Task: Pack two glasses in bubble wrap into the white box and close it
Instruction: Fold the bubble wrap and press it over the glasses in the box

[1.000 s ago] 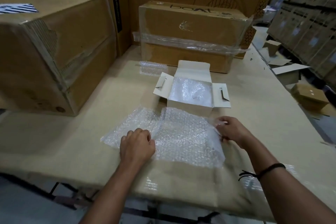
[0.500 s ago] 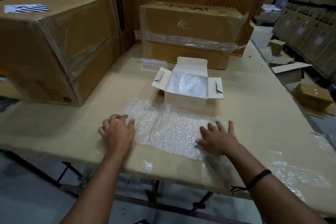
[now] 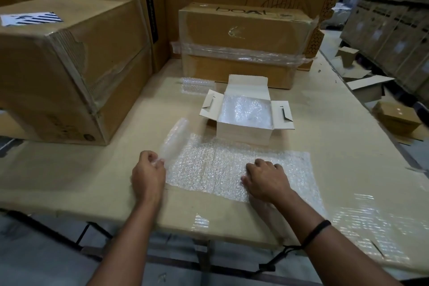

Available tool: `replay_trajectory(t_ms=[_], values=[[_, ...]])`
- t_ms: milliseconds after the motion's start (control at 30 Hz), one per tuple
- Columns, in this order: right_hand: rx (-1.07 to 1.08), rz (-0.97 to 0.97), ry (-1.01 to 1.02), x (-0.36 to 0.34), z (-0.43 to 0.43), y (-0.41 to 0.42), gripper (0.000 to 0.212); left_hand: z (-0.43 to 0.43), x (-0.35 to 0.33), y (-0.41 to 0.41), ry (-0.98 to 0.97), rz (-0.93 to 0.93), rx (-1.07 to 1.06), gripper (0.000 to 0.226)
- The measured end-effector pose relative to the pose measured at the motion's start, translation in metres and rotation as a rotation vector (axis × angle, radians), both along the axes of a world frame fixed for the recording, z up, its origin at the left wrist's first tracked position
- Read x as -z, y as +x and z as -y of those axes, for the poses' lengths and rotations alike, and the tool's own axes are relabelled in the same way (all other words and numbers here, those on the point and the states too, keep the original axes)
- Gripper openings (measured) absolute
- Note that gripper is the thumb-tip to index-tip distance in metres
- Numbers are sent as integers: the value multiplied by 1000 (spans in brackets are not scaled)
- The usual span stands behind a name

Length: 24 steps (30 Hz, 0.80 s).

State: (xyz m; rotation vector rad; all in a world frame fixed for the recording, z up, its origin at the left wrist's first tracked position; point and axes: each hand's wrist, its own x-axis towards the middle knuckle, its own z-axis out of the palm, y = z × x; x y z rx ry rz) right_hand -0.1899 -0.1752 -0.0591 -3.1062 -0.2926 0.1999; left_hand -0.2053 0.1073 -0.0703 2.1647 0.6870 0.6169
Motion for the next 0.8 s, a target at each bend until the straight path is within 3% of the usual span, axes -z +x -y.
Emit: replay_trajectory(t_ms=[67,167,233,300,367,467,633,800], values=[[49,57,80,-4,-7,5,41,10,-6,-5,-134,209,71,20],[192,92,550,-21,-23,12,43,31,-6,-12,48,315,218,33],[284,-26,928,-38,-40,18,51,46,-1,-17,138,341,355,44],[355,-192,1110,-53,-57,25,67,59,3,-21,155,349,480,47],[388,-266,1101,-58,-69,33,78,68,5,-25,210,366,631,37],[479,-236,1122,-54,-71,41,61,67,10,-27,198,381,828,36],[522,-126,1221,-58,-32,30,47,54,6,-12,103,481,744,57],[539,12,1194,-61,25,15,50,71,3,13,239,238,807,50]])
